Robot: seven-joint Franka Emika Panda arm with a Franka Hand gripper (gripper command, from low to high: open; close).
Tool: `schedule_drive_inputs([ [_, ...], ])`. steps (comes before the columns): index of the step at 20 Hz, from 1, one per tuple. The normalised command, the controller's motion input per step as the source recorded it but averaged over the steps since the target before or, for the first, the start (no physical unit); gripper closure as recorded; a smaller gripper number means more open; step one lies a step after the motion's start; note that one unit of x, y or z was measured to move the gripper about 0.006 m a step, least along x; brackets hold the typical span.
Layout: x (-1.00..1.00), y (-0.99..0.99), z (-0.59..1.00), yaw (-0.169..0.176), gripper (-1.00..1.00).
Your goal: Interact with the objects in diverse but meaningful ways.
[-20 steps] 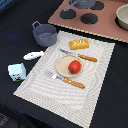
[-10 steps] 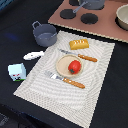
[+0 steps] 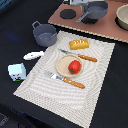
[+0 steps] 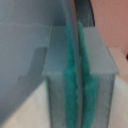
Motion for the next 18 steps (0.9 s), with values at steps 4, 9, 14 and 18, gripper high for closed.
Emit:
schedule_drive_inputs([
  [4, -0.07, 0.14, 0.0, 0.028, 1.0],
  [9, 0.0, 0.16, -0.06, 0.024, 1.0],
  [14, 0.0, 0.34, -0.05, 0.038, 1.0],
  [18, -0.04, 0.42, -0.03, 0.065, 1.0],
])
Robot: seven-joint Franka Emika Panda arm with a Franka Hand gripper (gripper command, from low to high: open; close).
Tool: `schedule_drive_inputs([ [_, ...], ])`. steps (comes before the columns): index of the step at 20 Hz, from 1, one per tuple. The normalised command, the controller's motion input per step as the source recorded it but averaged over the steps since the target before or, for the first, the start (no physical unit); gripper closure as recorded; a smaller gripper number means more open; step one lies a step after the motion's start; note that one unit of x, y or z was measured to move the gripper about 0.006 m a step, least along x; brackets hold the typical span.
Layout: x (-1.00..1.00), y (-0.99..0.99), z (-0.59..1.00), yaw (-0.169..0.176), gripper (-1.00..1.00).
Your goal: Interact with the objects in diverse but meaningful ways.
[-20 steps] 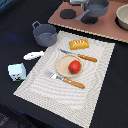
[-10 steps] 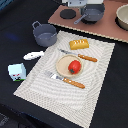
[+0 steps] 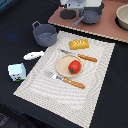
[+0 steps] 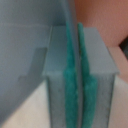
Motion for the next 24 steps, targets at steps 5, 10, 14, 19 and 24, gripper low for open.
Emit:
schedule_drive_inputs([
  [5, -0.03, 0.32, -0.11, 0.056, 1.0],
  [10, 0.07, 0.15, -0.03, 0.015, -1.0],
  [14, 0.26, 0.16, 0.64, -0.007, -1.0],
  [19, 0.03, 0.14, 1.0, -0.005, -1.0],
  [24, -0.1, 0.06, 1.0, 0.001, -1.0],
])
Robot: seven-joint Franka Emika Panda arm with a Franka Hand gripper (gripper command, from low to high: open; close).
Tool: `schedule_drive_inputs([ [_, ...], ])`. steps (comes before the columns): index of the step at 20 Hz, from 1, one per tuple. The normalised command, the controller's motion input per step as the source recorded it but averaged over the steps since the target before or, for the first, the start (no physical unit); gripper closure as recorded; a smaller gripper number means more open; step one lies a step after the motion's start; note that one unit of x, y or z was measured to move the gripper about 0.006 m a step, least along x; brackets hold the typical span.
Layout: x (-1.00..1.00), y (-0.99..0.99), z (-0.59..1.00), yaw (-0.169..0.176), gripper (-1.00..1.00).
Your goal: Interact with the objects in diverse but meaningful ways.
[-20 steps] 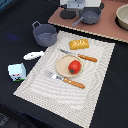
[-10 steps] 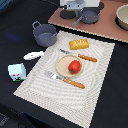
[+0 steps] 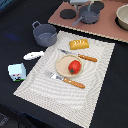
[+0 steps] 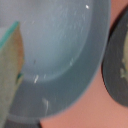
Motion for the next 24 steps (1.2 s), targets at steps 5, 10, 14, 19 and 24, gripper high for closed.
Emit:
schedule_drive_inputs([
  [5, -0.02, 0.06, 0.88, 0.0, -1.0],
  [10, 0.02, -0.37, 0.59, 0.027, -1.0],
  [14, 0.33, -0.79, 0.51, 0.007, -1.0],
  [19, 0.4, -0.71, 0.57, 0.026, -1.0],
  [24, 0.36, -0.68, 0.53, 0.028, -1.0],
])
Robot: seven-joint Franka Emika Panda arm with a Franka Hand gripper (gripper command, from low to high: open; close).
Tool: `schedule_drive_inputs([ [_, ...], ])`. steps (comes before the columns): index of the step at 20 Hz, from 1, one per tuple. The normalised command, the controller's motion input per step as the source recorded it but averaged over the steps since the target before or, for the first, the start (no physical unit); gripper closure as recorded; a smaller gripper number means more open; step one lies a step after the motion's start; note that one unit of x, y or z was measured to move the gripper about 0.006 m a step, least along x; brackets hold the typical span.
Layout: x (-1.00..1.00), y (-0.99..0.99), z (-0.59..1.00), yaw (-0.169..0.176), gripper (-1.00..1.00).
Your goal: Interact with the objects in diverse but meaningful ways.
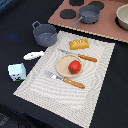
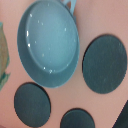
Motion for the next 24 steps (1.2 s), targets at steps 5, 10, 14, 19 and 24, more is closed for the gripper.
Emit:
schedule_drive_inputs([
  [5, 0.39, -0.63, 0.26, 0.048, -1.0],
  [10, 0.43, -0.72, -0.01, 0.072, -1.0],
  [14, 0.23, -0.61, -0.1, 0.152, -1.0],
  [19, 0.22, -0.61, 0.01, 0.15, -1.0],
  [24, 0.38, -0.72, 0.08, 0.084, -1.0],
])
